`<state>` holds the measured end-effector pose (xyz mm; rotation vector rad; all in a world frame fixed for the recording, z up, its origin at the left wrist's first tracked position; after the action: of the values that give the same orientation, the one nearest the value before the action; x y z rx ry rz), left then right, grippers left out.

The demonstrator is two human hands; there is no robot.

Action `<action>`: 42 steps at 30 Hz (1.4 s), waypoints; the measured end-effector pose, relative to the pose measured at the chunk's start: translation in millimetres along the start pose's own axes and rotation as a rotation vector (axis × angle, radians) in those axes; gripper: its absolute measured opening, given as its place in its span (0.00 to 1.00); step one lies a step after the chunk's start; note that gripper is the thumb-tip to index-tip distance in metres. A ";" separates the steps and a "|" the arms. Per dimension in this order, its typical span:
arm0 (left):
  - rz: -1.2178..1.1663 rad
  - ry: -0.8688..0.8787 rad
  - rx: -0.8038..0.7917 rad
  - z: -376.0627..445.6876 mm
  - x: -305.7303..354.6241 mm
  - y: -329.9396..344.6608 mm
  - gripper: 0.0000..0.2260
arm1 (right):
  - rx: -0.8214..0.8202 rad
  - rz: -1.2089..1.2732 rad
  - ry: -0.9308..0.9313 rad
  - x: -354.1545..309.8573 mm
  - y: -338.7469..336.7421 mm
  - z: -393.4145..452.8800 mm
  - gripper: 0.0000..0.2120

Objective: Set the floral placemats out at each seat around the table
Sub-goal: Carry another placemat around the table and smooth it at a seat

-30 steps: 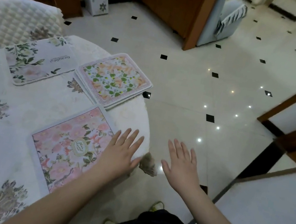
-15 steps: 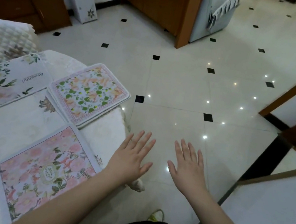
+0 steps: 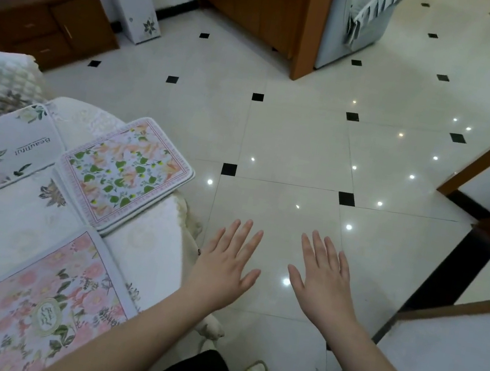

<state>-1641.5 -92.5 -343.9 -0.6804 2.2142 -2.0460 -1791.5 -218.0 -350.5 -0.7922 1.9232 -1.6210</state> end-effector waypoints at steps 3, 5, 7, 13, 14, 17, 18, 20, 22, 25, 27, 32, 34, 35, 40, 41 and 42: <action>-0.012 -0.016 -0.022 20.6 -4.3 5.7 0.32 | 0.016 0.012 0.008 6.0 -4.4 16.6 0.31; -0.027 -0.034 -0.028 36.5 -8.2 4.9 0.31 | 0.022 0.005 0.007 7.5 -6.9 29.0 0.31; -0.047 -0.040 -0.016 59.3 -12.7 3.9 0.31 | 0.031 -0.009 0.004 9.4 -9.3 48.2 0.32; -0.100 -0.045 0.057 124.1 -31.5 -18.9 0.31 | 0.031 -0.061 -0.029 6.1 -20.6 109.0 0.32; -0.101 -0.044 0.061 135.3 -34.2 -22.7 0.31 | 0.031 -0.074 -0.034 7.8 -23.7 119.6 0.32; -0.094 -0.042 0.042 160.3 -41.1 -28.1 0.31 | 0.031 -0.105 -0.032 13.8 -31.6 144.6 0.31; -0.093 -0.038 0.039 167.4 -42.9 -29.5 0.31 | 0.038 -0.101 -0.019 17.1 -33.6 150.9 0.31; -0.091 -0.026 0.033 182.2 -44.6 -31.6 0.31 | 0.053 -0.084 0.016 27.3 -38.1 163.9 0.31; -0.098 -0.021 0.016 195.7 -45.4 -31.9 0.30 | 0.053 -0.081 0.044 38.1 -41.8 176.7 0.31; -0.142 -0.021 0.021 215.7 -44.1 -33.5 0.30 | 0.047 -0.077 0.062 51.5 -44.4 195.4 0.31; -0.170 -0.020 0.031 230.7 -41.4 -34.1 0.29 | 0.039 -0.072 0.056 58.9 -44.6 210.4 0.31; -0.153 -0.071 0.032 277.0 -44.0 -33.7 0.29 | 0.014 -0.055 -0.001 74.1 -45.3 262.9 0.31; -0.141 -0.116 0.034 297.3 -46.8 -36.1 0.29 | 0.015 -0.032 -0.038 82.8 -50.2 289.5 0.30; -0.143 -0.143 0.036 306.3 -48.0 -37.4 0.29 | 0.021 -0.023 -0.055 88.0 -53.5 303.6 0.30; -0.137 -0.268 0.016 339.5 -56.0 -46.8 0.29 | 0.041 -0.022 -0.164 102.0 -68.3 366.1 0.30; -0.127 -0.297 0.018 343.6 -57.9 -49.5 0.29 | 0.042 -0.023 -0.190 101.7 -69.9 376.4 0.30; -0.119 -0.334 0.025 346.4 -60.7 -52.2 0.29 | 0.041 -0.024 -0.216 99.8 -71.0 386.4 0.30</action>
<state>-1458.5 -397.2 -351.8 -1.0851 1.9988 -1.8402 -1583.9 -566.1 -345.6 -0.9361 1.7307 -1.5160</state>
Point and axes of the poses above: each hand's wrist, its own z-axis towards the middle knuckle, its own y-axis out of the palm, x = y × z, the point moved 5 cm from there along z, towards the middle knuckle, and after that the axes turned 11 degrees about -z, right-handed, at the moved point
